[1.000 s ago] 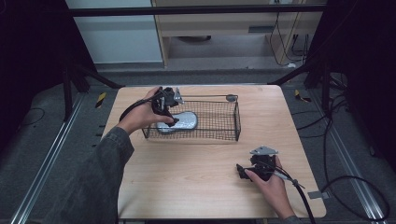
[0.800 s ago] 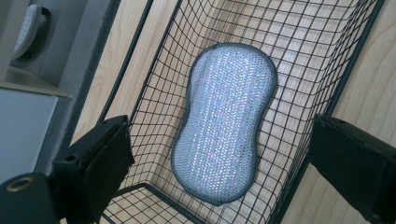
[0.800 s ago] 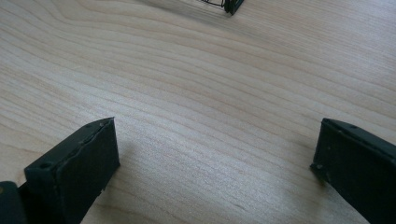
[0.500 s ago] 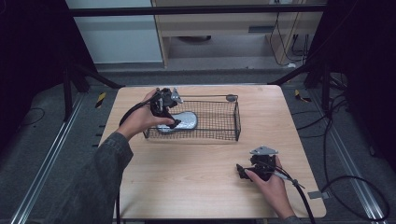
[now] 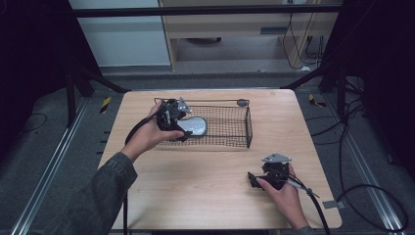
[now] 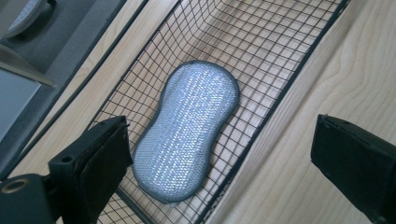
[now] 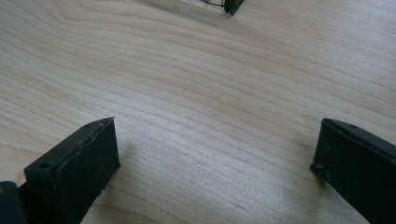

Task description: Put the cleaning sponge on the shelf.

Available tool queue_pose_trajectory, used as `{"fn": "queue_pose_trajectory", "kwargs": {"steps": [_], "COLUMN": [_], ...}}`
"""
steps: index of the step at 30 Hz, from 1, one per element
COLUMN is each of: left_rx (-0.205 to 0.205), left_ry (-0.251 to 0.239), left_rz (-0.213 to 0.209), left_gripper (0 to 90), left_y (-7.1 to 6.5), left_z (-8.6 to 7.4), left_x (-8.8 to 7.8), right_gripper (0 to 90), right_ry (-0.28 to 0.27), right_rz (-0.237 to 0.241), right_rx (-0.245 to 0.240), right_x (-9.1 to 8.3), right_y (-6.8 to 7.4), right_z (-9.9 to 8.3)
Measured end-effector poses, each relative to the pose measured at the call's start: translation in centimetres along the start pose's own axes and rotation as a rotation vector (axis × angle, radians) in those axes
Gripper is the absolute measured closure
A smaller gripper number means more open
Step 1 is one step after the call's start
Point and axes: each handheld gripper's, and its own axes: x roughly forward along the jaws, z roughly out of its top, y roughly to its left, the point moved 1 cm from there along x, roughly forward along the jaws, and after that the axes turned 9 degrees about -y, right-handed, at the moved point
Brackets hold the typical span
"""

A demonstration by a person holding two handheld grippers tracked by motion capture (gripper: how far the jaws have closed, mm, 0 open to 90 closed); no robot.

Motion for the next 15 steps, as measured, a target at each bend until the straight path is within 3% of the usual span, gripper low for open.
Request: {"fn": "queue_pose_trajectory", "kwargs": {"steps": [6,15], "left_rx": [-0.009,-0.015], "left_ry": [-0.022,-0.050], "left_rz": [-0.010,0.007], "left_gripper": [4.4,4.5], "left_y": [-1.3,-2.4], "left_z": [0.1,-0.5], "left_x": [-0.6,-1.7], "right_gripper": [0.4,0.4], "right_ry": [0.000,0.000], "right_rz": [0.000,0.000], "right_rx": [0.001,0.001], "right_x": [0.0,0.0], "right_y": [0.0,0.0], "right_z": [0.0,0.0]}}
